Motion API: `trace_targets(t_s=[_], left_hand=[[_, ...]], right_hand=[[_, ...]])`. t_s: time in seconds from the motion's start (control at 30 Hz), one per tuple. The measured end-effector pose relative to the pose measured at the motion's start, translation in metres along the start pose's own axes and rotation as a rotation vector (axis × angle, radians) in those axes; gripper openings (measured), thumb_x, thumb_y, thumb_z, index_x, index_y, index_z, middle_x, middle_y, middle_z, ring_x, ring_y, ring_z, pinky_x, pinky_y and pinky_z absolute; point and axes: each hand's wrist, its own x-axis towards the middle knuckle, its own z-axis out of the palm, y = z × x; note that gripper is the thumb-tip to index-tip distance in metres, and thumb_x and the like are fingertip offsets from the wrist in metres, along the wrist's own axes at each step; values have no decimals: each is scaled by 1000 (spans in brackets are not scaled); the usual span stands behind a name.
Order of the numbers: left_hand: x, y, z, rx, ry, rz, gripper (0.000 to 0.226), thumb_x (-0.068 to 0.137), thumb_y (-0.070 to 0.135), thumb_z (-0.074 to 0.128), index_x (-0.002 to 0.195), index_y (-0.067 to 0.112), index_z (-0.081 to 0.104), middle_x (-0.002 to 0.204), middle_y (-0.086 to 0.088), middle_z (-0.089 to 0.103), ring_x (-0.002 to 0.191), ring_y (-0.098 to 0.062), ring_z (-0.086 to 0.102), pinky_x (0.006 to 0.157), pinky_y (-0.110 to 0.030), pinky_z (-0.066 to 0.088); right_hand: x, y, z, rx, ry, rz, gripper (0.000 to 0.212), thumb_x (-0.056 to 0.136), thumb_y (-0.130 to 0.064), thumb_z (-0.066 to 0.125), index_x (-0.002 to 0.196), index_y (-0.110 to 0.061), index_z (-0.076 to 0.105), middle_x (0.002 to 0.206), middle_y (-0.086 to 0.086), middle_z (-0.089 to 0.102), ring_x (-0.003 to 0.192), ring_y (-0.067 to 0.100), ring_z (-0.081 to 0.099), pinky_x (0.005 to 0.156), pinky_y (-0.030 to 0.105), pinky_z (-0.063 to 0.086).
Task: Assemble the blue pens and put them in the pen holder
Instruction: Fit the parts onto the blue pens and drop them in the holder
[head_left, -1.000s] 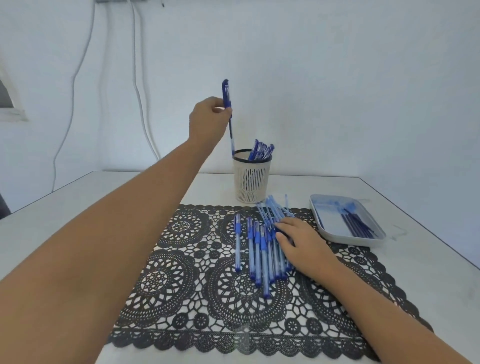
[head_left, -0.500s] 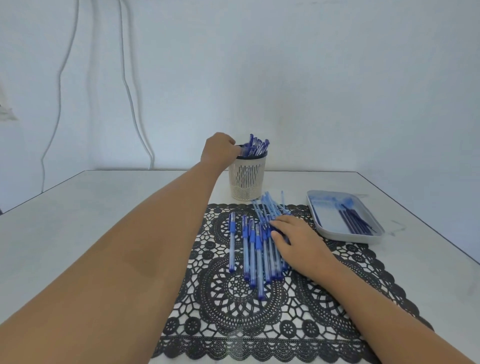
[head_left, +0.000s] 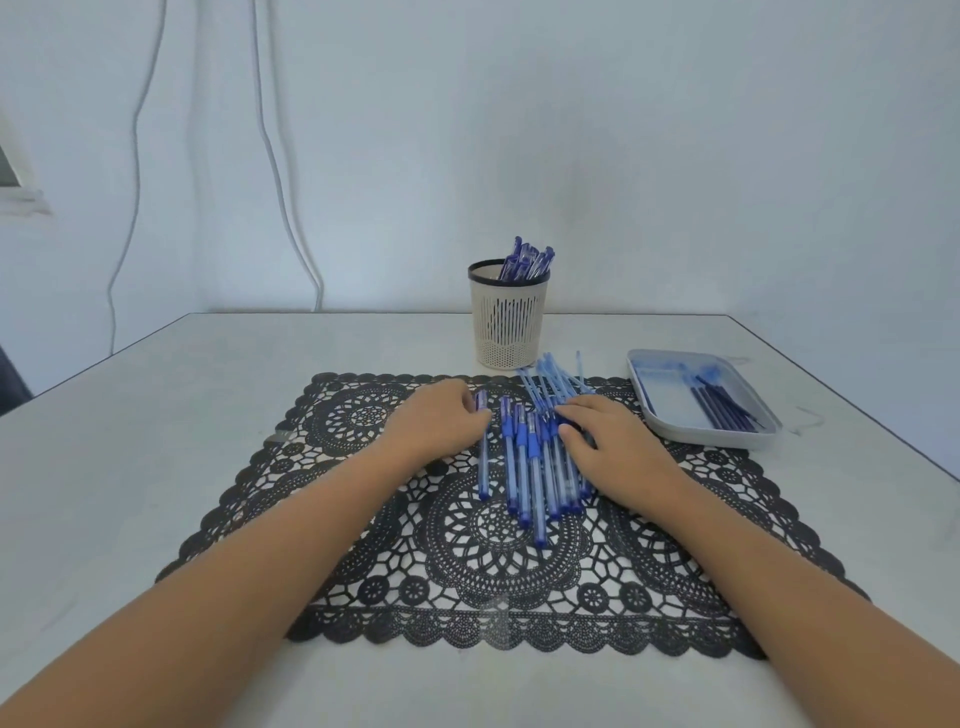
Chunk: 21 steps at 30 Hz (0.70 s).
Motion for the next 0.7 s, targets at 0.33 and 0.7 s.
trace_targets(t_s=[0.33, 0.7], left_hand=[[-7, 4, -8, 176, -34, 21, 20, 87, 28, 50, 85, 8, 54, 72, -1, 50, 62, -15, 44, 55, -24, 37], [-52, -17, -6, 113, 255, 492, 19, 92, 27, 50, 107, 17, 53, 99, 3, 58, 85, -13, 54, 74, -31, 47]], right_hand=[[-1, 0, -2, 6, 19, -19, 38, 97, -25, 40, 133, -16, 48, 135, -1, 47, 123, 13, 41, 103, 23, 28], [-8, -32, -4, -167, 150, -344, 48, 89, -38, 40, 126, -10, 54, 122, 7, 59, 111, 24, 55, 92, 42, 47]])
